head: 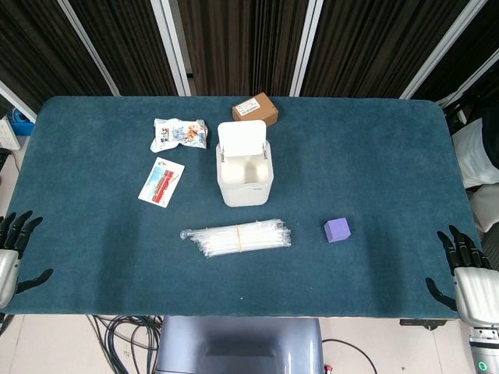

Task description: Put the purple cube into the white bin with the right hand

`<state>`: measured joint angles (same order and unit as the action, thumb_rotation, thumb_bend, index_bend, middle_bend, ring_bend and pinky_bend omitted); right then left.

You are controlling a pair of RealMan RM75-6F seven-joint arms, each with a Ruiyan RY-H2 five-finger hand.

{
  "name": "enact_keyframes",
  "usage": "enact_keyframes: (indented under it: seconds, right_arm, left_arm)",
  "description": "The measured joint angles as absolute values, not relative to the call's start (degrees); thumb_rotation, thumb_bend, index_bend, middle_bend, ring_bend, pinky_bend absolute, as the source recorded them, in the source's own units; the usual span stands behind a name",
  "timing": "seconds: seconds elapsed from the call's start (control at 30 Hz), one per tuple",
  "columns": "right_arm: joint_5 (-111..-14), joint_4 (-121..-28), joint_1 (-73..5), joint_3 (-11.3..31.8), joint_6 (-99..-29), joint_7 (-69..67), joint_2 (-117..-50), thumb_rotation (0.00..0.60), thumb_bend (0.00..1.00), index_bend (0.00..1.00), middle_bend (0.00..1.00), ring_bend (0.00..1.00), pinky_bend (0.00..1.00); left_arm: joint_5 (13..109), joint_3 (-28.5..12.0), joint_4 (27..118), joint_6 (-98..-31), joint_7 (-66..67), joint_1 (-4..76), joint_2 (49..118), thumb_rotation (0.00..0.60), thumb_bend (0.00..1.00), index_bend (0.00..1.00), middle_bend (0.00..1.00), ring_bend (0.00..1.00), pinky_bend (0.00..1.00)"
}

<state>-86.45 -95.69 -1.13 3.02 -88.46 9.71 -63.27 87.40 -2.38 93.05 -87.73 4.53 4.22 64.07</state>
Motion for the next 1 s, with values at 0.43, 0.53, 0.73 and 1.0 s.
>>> enact_keyframes:
  seconds: [0.43, 0.53, 0.73, 1.0]
  right_arm:
    - [-86.4, -95.5, -1.3, 3.2, -88.3, 9.5, -63.4, 0.600, 0.18, 0.05, 0.07, 0.09, 0.26]
    - [-86.4, -95.4, -1.3, 3.2, -88.2, 9.5, -63.4, 0.600, 0.18, 0.05, 0.07, 0.09, 0.26]
    - [-86.4, -95.4, -1.4, 3.1, -87.6, 9.1, -63.2, 0.600, 0.15, 0.05, 0.07, 0.08, 0.24]
    - [-88.2, -94.3, -4.3, 1.9, -81.5, 5.0, -61.2, 0.600, 0.11, 0.05, 0.08, 0.09, 0.24]
  left_arm:
    - [87.3, -2.3, 93.1, -87.4, 4.9, 4.3, 64.1, 0.600, 0.07, 0.18, 0.15, 0.00, 0.00]
    - [87.1, -2.4, 93.1, -87.3, 5.0, 4.4, 64.1, 0.600, 0.07, 0.18, 0.15, 0.00, 0.00]
    - [87.2, -2.3, 93.2, -87.3, 5.0, 4.3, 64.1, 0.600, 0.07, 0.18, 0.15, 0.00, 0.00]
    - [87.0, -2.2, 93.3, -86.7, 5.8, 4.5, 64.3, 0.600, 0.07, 0.18, 0.15, 0.00, 0.00]
